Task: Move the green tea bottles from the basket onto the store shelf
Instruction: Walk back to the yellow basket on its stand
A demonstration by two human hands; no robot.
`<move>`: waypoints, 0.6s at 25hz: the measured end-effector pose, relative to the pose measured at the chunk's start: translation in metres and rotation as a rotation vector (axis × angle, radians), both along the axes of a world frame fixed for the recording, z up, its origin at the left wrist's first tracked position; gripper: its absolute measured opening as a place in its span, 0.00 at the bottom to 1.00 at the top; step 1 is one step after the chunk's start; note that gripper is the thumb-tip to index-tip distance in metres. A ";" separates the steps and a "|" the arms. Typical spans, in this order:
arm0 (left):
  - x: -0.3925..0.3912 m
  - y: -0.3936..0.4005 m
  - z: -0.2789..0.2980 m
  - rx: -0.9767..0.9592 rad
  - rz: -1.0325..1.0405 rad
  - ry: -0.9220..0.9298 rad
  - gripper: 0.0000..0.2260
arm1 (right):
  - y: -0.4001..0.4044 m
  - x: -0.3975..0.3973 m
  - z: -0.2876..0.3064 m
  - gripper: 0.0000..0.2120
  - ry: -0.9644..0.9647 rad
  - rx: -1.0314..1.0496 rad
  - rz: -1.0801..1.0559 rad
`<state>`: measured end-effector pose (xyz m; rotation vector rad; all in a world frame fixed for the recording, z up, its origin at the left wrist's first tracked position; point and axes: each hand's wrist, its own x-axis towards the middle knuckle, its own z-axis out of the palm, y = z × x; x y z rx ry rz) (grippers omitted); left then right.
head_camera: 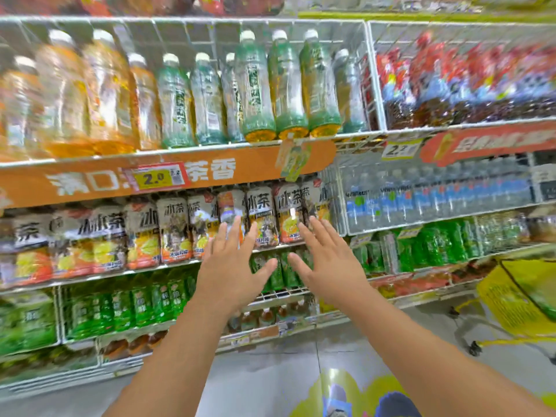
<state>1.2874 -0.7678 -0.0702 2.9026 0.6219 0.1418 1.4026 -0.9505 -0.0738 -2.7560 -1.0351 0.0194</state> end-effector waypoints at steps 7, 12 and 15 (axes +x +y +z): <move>0.019 -0.001 0.054 0.032 -0.084 -0.085 0.38 | -0.007 0.001 0.052 0.40 -0.023 0.027 -0.078; 0.055 -0.016 0.067 0.022 -0.178 -0.122 0.38 | -0.039 0.011 0.071 0.38 -0.075 0.058 -0.195; 0.074 -0.042 0.069 0.062 -0.243 -0.115 0.38 | -0.071 0.015 0.072 0.38 -0.077 0.050 -0.255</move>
